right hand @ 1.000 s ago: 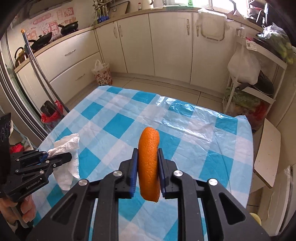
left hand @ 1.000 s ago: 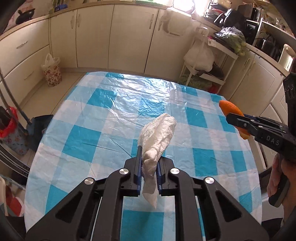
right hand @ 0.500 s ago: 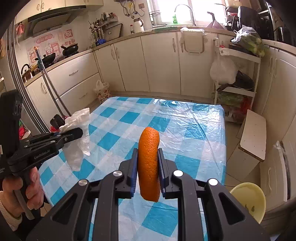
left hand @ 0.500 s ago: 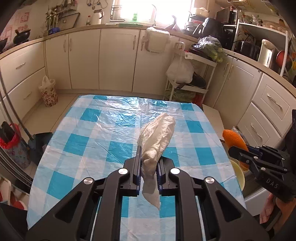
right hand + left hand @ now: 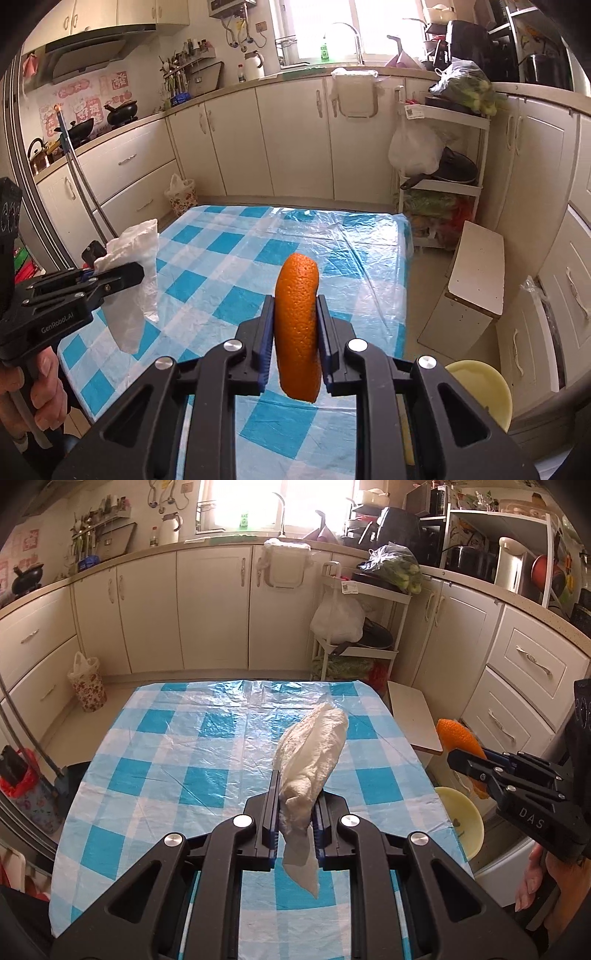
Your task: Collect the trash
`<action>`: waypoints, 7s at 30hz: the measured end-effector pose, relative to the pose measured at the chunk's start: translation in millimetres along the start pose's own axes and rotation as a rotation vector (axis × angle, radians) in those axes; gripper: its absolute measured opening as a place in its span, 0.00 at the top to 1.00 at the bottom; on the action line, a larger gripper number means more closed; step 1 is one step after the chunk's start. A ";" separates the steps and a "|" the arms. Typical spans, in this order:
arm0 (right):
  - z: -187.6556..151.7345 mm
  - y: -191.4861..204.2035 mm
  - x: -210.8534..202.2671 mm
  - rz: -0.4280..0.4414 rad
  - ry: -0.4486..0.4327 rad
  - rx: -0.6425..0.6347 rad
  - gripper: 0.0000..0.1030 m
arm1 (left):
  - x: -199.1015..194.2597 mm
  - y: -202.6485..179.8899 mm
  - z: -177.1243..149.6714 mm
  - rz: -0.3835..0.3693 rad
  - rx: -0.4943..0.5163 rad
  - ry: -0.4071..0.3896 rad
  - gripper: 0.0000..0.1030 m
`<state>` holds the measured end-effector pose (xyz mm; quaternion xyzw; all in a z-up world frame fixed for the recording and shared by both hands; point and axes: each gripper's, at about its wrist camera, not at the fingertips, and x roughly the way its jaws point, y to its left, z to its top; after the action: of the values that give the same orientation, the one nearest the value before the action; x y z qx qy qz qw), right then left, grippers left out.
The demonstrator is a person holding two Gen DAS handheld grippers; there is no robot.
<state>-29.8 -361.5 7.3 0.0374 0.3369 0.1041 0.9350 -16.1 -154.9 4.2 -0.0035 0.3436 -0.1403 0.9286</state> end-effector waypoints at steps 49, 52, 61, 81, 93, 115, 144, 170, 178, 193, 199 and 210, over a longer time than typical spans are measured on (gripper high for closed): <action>-63.3 -216.7 49.9 -0.318 0.343 0.452 0.73 | 49.0 -158.7 3.1 -0.202 0.180 0.035 0.87; -50.8 -216.5 34.6 -0.348 0.260 0.472 0.62 | 59.7 -177.3 1.2 -0.240 0.183 0.057 0.87; -31.4 -223.3 -39.5 -0.508 -0.094 0.508 0.33 | 110.1 -246.5 -16.1 -0.338 0.184 0.169 0.87; -34.0 -242.5 -58.3 -0.569 -0.160 0.490 0.25 | 223.1 -333.8 -37.9 -0.361 0.176 0.370 0.47; -34.4 -238.3 -50.3 -0.643 -0.097 0.460 0.16 | 151.5 -275.3 -20.7 -0.296 0.132 0.251 0.19; -53.2 -75.8 -163.0 -0.572 -0.353 0.440 0.07 | -61.0 -121.4 -0.9 -0.130 0.242 -0.060 0.07; -57.7 54.9 -184.5 -0.634 -0.284 0.187 0.07 | -158.2 -55.0 -31.4 -0.077 0.235 -0.135 0.07; -54.5 83.1 -171.9 -0.621 -0.266 0.136 0.07 | -168.9 -17.9 -31.0 0.001 0.136 -0.165 0.07; -53.0 88.0 -170.7 -0.609 -0.268 0.126 0.07 | -171.4 -13.7 -30.1 0.020 0.117 -0.180 0.07; -49.7 101.7 -161.6 -0.588 -0.259 0.091 0.07 | -169.9 -2.6 -29.2 0.056 0.081 -0.184 0.07; -49.1 105.7 -160.1 -0.578 -0.263 0.080 0.07 | -169.4 0.8 -29.9 0.066 0.074 -0.185 0.07; -48.1 109.0 -158.6 -0.564 -0.266 0.072 0.07 | -169.0 1.0 -31.2 0.078 0.075 -0.184 0.07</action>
<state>-198.1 -290.0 84.3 -0.0109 0.2123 -0.1771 0.9610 -158.3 -106.7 87.9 0.0318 0.2512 -0.1157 0.9605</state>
